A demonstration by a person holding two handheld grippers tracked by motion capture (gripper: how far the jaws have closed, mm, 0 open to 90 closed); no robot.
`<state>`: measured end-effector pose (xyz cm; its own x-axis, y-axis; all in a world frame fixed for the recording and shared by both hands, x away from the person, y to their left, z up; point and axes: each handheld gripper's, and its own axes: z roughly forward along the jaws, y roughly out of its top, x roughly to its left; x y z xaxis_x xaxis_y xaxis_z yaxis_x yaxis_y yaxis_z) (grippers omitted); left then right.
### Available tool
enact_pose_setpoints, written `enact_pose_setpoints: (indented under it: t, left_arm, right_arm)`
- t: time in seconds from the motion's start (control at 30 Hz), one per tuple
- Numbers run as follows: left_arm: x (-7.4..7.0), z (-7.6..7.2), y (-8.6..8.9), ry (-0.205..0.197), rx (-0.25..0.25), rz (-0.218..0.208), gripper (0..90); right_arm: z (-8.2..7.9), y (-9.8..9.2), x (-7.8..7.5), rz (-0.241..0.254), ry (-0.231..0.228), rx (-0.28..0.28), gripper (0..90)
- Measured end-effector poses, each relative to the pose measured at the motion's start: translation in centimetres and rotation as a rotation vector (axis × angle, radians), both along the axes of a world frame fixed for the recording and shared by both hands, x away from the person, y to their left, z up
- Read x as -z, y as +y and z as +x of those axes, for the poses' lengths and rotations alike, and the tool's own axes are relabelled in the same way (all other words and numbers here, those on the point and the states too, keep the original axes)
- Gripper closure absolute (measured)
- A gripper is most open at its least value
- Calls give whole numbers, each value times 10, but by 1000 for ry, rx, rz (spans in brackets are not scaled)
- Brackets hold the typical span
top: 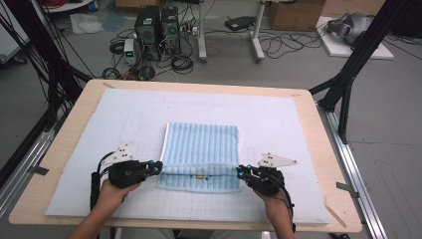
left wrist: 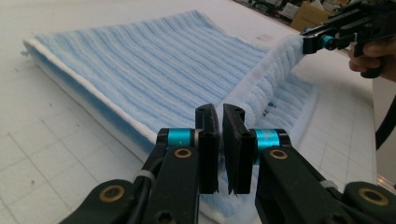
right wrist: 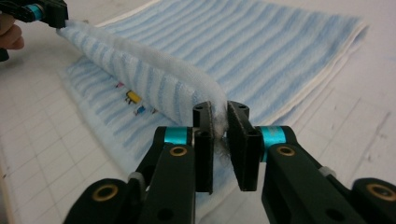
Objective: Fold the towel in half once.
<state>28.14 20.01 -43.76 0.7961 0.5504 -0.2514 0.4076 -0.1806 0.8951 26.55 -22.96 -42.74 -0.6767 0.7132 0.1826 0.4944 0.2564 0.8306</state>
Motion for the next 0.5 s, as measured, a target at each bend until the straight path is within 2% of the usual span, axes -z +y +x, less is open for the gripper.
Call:
enact_pose_setpoints:
  t: [0.03,0.1,0.2,0.33,0.5]
  left_arm:
    - [1,0,0,9,-8,-5,776]
    - [0,0,3,20,-32,-13,602]
    - [-5,2,8,3,-74,-45,535]
    - [-6,6,15,-7,-115,-35,532]
    - [-4,13,15,7,-147,-17,530]
  right_arm:
    - [-1,-1,1,-6,6,-5,744]
    - [-4,-5,1,0,12,-10,696]
    - [-7,-12,-4,51,-3,10,650]
    - [-5,-16,-5,63,-9,58,638]
    - [3,-8,6,-5,28,94,631]
